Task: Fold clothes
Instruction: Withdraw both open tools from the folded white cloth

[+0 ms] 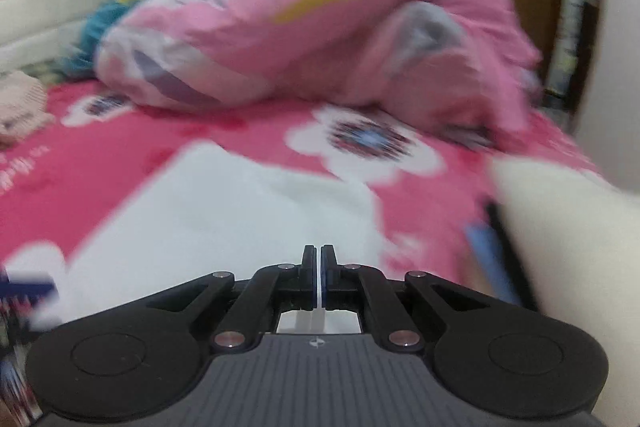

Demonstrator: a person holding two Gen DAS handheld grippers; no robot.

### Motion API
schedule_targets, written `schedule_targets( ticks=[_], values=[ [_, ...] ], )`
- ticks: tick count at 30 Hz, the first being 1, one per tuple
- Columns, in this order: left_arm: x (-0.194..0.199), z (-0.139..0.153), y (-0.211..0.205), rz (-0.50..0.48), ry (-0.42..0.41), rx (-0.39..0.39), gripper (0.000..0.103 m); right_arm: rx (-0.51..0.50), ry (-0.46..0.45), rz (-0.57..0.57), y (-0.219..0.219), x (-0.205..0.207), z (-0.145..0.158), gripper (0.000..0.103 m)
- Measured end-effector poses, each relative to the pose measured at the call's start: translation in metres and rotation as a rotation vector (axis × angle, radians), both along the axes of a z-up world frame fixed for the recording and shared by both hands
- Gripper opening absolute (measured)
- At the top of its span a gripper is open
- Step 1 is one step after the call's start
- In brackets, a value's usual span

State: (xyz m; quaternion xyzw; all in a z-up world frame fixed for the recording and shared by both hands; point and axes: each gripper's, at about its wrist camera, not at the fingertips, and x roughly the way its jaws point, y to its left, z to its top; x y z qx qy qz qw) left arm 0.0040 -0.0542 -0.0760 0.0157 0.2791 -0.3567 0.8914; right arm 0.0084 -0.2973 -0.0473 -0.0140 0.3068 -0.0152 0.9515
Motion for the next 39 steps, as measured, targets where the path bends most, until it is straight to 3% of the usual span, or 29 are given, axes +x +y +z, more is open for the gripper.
schedule_targets(
  ticks=[2, 5, 8, 10, 14, 15, 16, 18, 19, 20, 23, 26, 28, 30, 33, 35, 39],
  values=[
    [0.0, -0.001, 0.003, -0.004, 0.005, -0.013, 0.044, 0.035, 0.035, 0.022, -0.005, 0.035, -0.009, 0.003],
    [0.001, -0.004, 0.007, -0.011, 0.011, -0.033, 0.044, 0.038, 0.116, -0.073, -0.038, 0.078, -0.037, 0.0],
    [0.002, -0.006, 0.011, -0.017, 0.018, -0.053, 0.044, 0.046, 0.073, -0.189, -0.05, 0.078, -0.019, 0.006],
    [0.002, -0.007, 0.014, -0.021, 0.023, -0.066, 0.044, 0.056, 0.047, -0.156, -0.042, 0.078, -0.005, 0.006],
    [0.003, -0.01, 0.019, -0.036, 0.027, -0.094, 0.044, 0.18, 0.129, -0.013, -0.028, 0.1, -0.01, 0.006],
    [0.004, -0.011, 0.021, -0.034, 0.035, -0.104, 0.044, 0.178, 0.145, -0.016, -0.027, 0.107, -0.013, 0.007],
    [0.004, -0.012, 0.022, -0.032, 0.042, -0.114, 0.044, 0.149, 0.156, -0.051, -0.03, 0.115, -0.019, 0.0],
    [0.005, -0.013, 0.026, -0.027, 0.06, -0.136, 0.044, 0.091, 0.179, -0.122, -0.034, 0.131, -0.031, 0.0],
    [0.005, -0.014, 0.028, -0.025, 0.069, -0.145, 0.044, 0.049, 0.172, -0.155, -0.032, 0.134, -0.029, 0.006],
    [0.005, -0.016, 0.03, -0.026, 0.074, -0.155, 0.044, 0.02, 0.141, -0.153, -0.023, 0.132, -0.02, 0.006],
    [0.008, -0.018, 0.033, -0.035, 0.089, -0.177, 0.044, 0.125, 0.082, 0.061, 0.006, 0.126, 0.004, 0.006],
    [0.01, -0.019, 0.035, -0.043, 0.102, -0.188, 0.045, 0.203, 0.176, 0.298, 0.044, 0.14, 0.001, 0.008],
    [0.009, -0.02, 0.037, -0.042, 0.109, -0.193, 0.045, 0.246, 0.257, 0.354, 0.061, 0.161, -0.017, 0.008],
    [0.008, -0.021, 0.039, -0.033, 0.118, -0.203, 0.045, 0.211, 0.294, 0.297, 0.066, 0.182, -0.035, 0.004],
    [0.006, -0.02, 0.04, -0.028, 0.123, -0.206, 0.045, 0.159, 0.225, 0.203, 0.052, 0.169, -0.02, 0.0],
    [0.005, -0.02, 0.041, -0.03, 0.124, -0.207, 0.045, 0.138, 0.159, 0.153, 0.04, 0.152, -0.001, 0.01],
    [0.009, -0.021, 0.042, -0.029, 0.142, -0.224, 0.045, 0.114, 0.038, 0.083, 0.017, 0.11, 0.043, 0.013]
  ],
)
